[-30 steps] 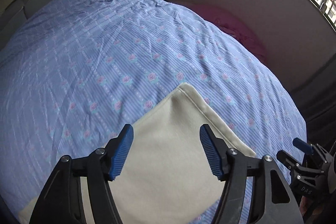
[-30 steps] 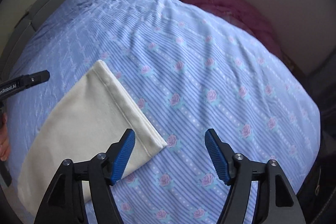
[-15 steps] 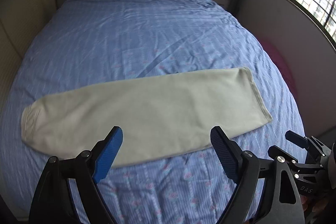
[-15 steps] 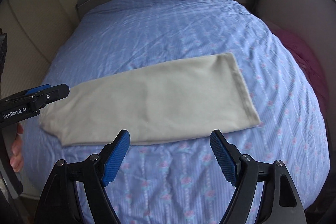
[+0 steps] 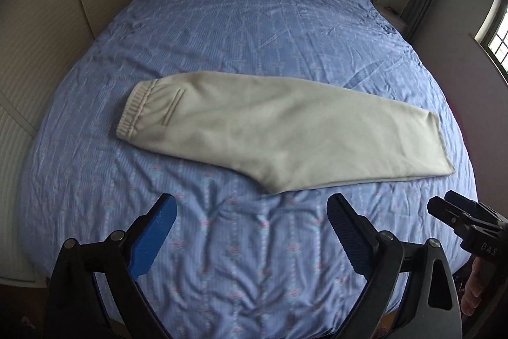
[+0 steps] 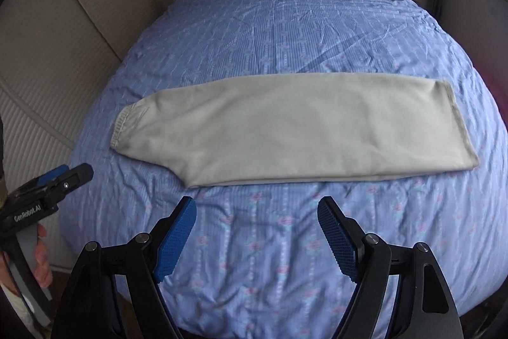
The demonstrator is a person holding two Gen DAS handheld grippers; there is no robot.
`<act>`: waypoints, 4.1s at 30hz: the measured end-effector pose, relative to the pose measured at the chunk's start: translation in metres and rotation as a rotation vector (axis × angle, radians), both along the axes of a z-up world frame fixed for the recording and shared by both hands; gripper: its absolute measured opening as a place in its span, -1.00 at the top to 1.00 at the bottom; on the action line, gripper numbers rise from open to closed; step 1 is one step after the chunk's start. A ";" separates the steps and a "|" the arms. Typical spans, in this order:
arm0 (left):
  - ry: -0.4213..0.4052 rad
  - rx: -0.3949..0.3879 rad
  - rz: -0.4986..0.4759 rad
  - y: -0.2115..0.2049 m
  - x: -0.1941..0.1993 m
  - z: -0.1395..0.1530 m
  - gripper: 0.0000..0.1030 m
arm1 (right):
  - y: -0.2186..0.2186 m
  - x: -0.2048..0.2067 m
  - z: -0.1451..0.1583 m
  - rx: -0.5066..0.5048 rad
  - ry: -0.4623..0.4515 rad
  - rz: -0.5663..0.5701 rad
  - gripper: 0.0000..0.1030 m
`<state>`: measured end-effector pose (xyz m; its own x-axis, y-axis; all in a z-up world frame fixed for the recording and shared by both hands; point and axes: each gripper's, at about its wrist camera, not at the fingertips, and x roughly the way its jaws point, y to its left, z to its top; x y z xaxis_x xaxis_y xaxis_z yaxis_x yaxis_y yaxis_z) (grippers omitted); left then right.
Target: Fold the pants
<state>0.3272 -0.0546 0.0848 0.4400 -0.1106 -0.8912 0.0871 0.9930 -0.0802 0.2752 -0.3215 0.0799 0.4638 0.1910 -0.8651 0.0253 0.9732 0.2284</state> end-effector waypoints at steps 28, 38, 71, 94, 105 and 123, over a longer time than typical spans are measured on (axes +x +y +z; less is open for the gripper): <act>0.203 -0.069 0.264 0.104 0.026 -0.169 -0.88 | 0.160 0.095 -0.192 0.017 0.239 0.166 -0.14; 0.199 -0.081 0.349 0.116 0.022 -0.163 -0.88 | 0.160 0.117 -0.175 0.037 0.162 0.206 -0.05; 0.142 -0.063 0.389 0.209 0.072 -0.138 -0.88 | 0.203 0.097 -0.138 -0.008 0.293 0.290 0.06; 0.242 -0.530 -0.087 0.254 0.298 -0.202 0.63 | 0.290 0.255 -0.134 -0.104 0.178 0.085 0.06; 0.326 -0.592 -0.024 0.251 0.316 -0.223 0.67 | 0.304 0.261 -0.135 -0.122 0.171 0.113 0.06; 0.086 -0.035 -0.107 0.231 0.276 -0.107 -0.16 | 0.277 0.240 -0.090 -0.099 0.118 0.032 0.06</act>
